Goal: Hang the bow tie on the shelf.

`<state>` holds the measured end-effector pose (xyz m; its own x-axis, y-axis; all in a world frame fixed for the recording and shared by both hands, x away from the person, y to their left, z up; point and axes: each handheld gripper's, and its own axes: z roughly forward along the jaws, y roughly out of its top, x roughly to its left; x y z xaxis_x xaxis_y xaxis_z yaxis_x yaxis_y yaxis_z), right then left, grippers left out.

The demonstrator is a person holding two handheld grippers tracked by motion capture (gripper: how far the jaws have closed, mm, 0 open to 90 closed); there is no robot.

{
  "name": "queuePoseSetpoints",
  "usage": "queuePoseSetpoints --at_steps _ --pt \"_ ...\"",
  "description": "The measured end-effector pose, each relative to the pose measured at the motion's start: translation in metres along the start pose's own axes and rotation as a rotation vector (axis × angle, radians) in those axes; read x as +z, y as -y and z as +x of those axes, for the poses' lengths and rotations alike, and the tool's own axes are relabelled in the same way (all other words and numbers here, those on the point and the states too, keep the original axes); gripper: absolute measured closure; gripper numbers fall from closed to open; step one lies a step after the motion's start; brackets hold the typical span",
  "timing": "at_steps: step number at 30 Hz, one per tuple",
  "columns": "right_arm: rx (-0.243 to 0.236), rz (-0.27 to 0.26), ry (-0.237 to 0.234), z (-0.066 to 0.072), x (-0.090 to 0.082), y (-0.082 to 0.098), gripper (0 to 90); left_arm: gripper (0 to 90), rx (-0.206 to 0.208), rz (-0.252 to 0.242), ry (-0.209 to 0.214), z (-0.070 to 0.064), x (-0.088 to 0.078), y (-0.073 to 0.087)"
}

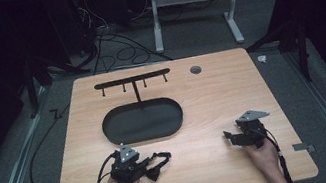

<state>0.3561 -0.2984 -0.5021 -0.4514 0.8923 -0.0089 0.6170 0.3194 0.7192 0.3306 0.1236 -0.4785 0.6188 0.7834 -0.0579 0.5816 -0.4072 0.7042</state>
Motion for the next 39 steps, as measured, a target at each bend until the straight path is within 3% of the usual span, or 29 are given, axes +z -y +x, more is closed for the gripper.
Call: queuePoseSetpoints --at_steps 3,16,39 --pt "0.000 0.000 0.000 0.000 0.000 0.000 31.2 62.1 0.008 0.012 0.016 -0.002 0.004 -0.001" --pt "0.000 0.000 0.000 0.000 0.000 0.000 31.2 71.6 0.056 0.067 0.006 -0.005 0.011 0.000" --pt "0.000 0.001 -0.001 0.000 0.000 0.000 31.2 87.3 0.097 0.096 -0.007 -0.006 0.014 0.001"
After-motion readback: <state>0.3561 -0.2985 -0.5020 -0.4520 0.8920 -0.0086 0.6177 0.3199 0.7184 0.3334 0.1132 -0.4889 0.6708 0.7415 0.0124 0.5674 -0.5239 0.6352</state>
